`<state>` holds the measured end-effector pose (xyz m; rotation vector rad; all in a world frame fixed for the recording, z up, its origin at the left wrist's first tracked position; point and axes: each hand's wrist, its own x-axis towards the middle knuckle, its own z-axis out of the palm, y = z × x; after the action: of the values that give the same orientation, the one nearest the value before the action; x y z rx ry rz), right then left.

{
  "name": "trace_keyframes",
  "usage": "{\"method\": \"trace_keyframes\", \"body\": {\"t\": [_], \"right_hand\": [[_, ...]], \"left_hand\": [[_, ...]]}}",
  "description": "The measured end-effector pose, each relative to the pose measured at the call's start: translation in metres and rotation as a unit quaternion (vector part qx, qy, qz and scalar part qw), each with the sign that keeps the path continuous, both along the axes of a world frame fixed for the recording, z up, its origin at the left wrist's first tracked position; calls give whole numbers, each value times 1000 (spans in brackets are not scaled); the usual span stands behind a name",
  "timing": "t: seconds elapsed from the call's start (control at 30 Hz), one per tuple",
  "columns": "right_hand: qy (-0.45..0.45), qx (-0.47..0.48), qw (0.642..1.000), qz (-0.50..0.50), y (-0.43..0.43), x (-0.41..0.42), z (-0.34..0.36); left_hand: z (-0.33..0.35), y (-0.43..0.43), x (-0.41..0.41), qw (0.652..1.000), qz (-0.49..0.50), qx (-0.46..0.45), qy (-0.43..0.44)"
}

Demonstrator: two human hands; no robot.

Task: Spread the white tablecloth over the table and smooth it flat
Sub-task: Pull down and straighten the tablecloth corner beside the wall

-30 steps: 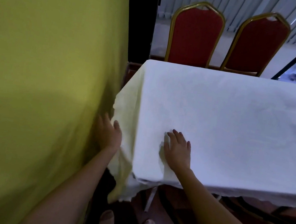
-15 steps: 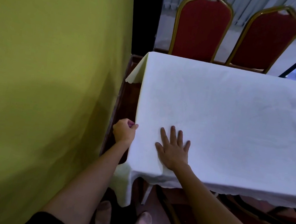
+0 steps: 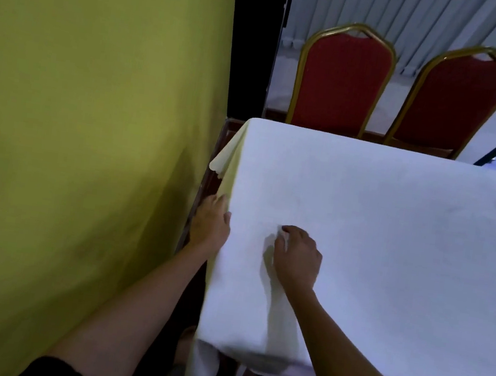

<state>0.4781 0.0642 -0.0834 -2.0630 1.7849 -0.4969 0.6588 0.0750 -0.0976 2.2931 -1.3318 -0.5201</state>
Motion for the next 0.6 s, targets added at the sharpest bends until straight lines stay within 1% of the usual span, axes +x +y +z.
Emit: {"method": "trace_keyframes", "body": {"t": [0.07,0.13,0.2,0.3,0.37,0.43,0.53,0.6], "right_hand": [[30,5,1000,8,-10,1,-5],[78,49,995,40,-26,5,-10],[112,85,988,60,-45,13,-14],[147,101,981,81,-74,34,-21],[152,97,980,81,-99,55,-24],[157,91,980,81,-124,77,-26],[174,84,978,77,-164,107,-31],[185,81,977,69,-184,121,-32]], "left_hand": [[0,-18,2,998,-47,27,22],[2,-42,9,996,-49,36,65],[5,-73,17,994,-47,22,93],[6,-119,30,994,-3,-16,106],[2,-156,43,990,31,-46,127],[-3,-193,57,986,54,-56,151],[-13,-256,77,972,93,-71,202],[-18,-290,87,957,131,-79,245]]}}
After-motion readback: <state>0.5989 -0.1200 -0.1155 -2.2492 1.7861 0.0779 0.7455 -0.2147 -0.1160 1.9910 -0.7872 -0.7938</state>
